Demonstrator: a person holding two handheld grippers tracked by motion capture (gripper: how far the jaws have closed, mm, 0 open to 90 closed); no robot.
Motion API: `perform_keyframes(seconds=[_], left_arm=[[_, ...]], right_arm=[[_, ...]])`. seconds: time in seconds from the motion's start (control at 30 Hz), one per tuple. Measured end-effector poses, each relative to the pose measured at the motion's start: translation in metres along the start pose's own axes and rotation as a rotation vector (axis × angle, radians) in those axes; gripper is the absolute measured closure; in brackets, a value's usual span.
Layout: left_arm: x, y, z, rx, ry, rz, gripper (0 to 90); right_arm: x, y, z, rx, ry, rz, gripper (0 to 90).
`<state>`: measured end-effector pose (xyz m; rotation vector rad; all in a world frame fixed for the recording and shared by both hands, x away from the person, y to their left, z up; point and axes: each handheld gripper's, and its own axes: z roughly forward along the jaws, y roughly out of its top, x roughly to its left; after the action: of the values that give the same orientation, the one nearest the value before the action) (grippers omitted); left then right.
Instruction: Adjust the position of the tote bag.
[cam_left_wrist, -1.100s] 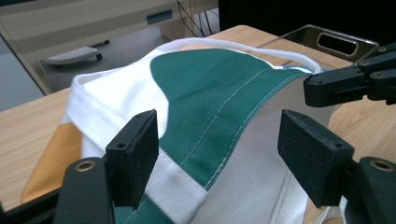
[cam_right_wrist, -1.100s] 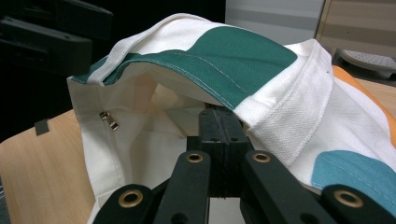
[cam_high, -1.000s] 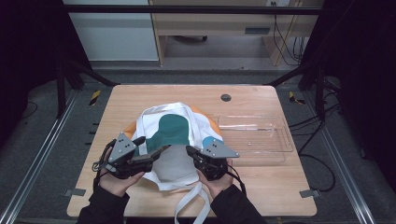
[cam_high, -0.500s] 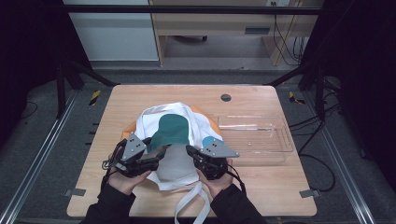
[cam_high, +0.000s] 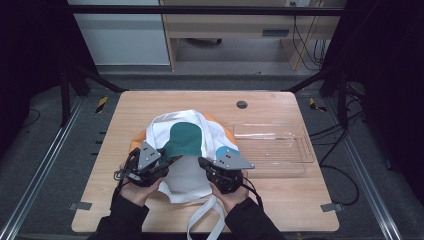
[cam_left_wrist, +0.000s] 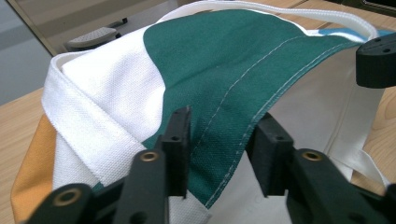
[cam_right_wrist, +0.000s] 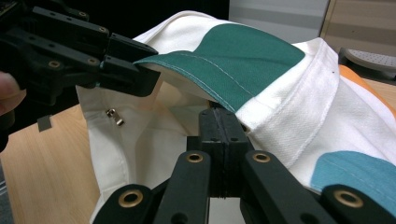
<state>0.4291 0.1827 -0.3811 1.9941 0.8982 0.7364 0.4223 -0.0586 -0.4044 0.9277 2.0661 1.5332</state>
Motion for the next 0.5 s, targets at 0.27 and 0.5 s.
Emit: perform_keyframes(seconds=[0.27, 0.5], left_arm=[[0.001, 0.000, 0.001, -0.003, -0.006, -0.034, 80.3], [0.002, -0.001, 0.002, -0.020, -0.009, -0.051, 86.1]], right_arm=[[0.002, -0.007, 0.002, 0.032, 0.009, -0.015, 90.0], [0.004, -0.014, 0.005, 0.066, 0.007, -0.032, 90.0]])
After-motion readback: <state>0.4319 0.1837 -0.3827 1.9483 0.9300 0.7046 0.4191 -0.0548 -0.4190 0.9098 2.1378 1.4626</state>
